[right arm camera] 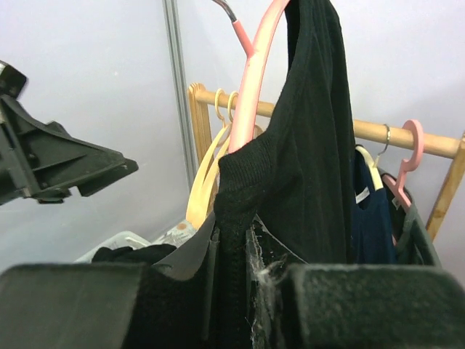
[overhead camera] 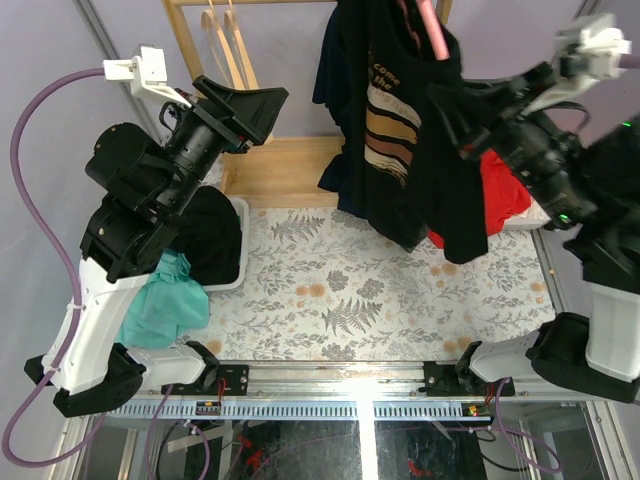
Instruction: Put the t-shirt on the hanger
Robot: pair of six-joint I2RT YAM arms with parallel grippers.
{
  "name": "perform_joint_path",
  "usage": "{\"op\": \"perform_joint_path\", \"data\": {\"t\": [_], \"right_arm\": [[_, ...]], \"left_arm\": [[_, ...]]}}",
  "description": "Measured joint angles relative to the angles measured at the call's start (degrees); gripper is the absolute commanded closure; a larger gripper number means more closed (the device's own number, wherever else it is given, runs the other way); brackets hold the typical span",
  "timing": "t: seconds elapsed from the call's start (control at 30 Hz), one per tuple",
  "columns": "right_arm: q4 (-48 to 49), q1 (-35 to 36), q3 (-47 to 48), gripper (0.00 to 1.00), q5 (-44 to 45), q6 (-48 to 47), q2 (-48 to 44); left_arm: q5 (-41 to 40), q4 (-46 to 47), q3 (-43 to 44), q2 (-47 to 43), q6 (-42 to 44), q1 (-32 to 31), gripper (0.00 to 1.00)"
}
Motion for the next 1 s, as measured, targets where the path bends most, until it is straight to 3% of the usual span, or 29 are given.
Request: {"op": "perform_joint_path", "data": {"t": [0.3,0.5,0.63,0.8,1.0], "right_arm": [[4.15,-0.02,-6.84,1.0,0.07,-1.7,6.01],[4.74,-0.02,-21.9,1.0,0.11,-0.04,1.73],[1.99,-0.81,-24.39,1.0,-0.09,2.14,0.22],[1.46,-12.79,-23.23,1.0,-7.56,7.37,1.42],[0.61,-24.26,-11.85,1.0,-17.68,13.57,11.8]], "left_arm": [[-0.79,-0.81,-1.62,-2.34,1.42,0.0,0.37],[-1.11,-0.81,-5.4,-4.22,1.7,0.0,0.37],[-1.11,-0.81,-7.19,-4.55,1.7,0.0,0.37],[-1.14,-0.81,-8.28,-4.72,1.68,0.0,0.38],[-1.75,-0.79,-8.5,-5.33,1.84,0.0,0.37]]}}
